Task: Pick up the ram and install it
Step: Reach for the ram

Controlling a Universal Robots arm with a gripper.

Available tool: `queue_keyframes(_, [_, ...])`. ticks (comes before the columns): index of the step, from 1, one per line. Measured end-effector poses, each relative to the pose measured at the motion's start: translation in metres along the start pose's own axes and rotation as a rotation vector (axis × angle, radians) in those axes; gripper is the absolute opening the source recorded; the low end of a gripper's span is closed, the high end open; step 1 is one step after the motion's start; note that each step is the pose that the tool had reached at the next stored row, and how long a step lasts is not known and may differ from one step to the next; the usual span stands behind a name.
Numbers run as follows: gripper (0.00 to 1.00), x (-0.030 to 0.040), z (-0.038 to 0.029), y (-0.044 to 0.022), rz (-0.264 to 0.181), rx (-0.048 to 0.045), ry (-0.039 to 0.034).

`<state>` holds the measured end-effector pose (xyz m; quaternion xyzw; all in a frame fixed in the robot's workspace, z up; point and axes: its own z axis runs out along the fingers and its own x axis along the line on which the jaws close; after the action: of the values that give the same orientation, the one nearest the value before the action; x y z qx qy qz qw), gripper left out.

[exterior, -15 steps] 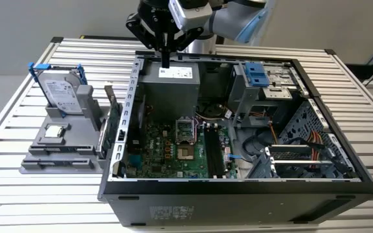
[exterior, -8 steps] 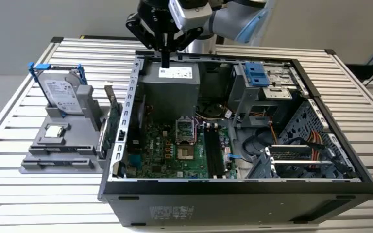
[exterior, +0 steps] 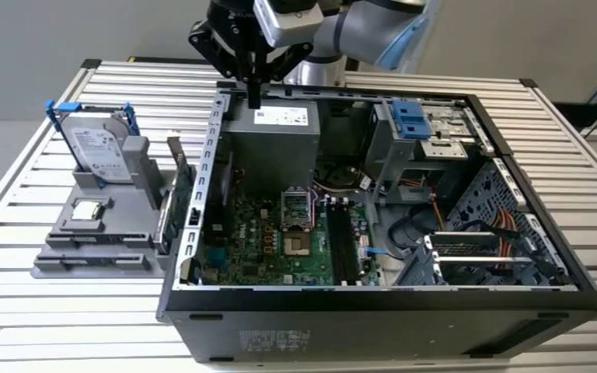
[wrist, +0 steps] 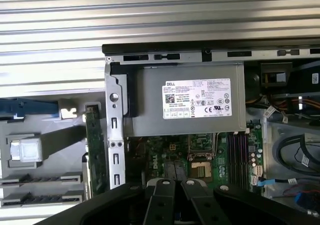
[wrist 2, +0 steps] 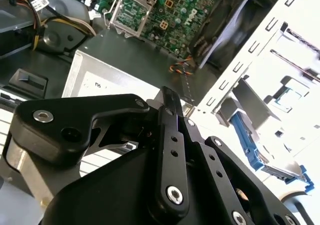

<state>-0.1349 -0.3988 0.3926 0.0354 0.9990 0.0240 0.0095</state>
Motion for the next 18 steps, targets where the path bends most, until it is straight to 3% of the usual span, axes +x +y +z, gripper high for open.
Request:
queue_keyframes(5, [0.00,0.0063,-0.0001,-0.0004,0.000,0.0000,0.0000])
queue_keyframes(18, [0.00,0.0144,-0.0003,-0.0010,0.000,0.0001,0.0010])
